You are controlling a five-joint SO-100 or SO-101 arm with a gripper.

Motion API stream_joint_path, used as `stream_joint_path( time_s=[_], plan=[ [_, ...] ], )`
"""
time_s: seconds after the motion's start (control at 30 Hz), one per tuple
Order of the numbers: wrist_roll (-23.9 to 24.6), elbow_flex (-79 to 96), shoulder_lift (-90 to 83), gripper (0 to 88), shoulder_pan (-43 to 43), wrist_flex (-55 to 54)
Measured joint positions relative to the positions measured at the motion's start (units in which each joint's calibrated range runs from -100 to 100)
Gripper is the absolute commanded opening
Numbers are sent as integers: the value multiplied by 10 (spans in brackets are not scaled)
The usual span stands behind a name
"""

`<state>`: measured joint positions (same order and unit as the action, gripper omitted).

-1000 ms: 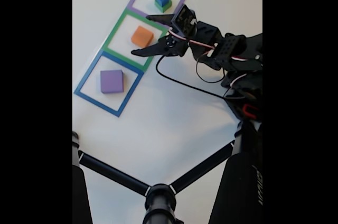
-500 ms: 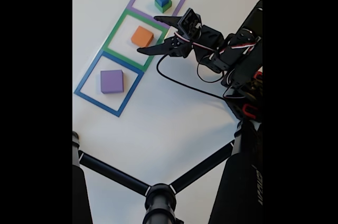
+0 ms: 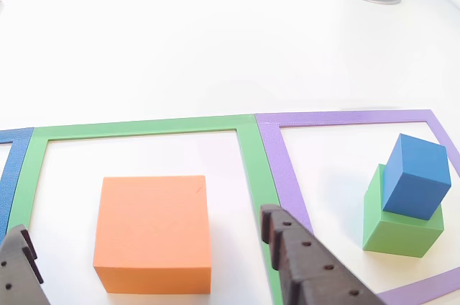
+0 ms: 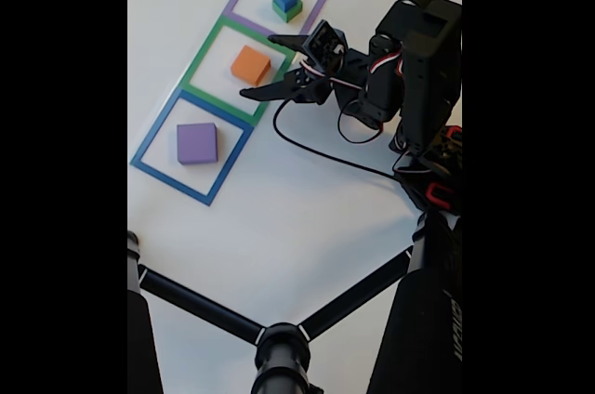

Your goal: Tower of hanoi

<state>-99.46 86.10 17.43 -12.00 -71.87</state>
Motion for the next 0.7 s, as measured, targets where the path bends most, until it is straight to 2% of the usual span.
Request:
stream_joint_path(
  time_s=[0.7],
  plan=[
    [0,-88,132,368,0,-81]
  ],
)
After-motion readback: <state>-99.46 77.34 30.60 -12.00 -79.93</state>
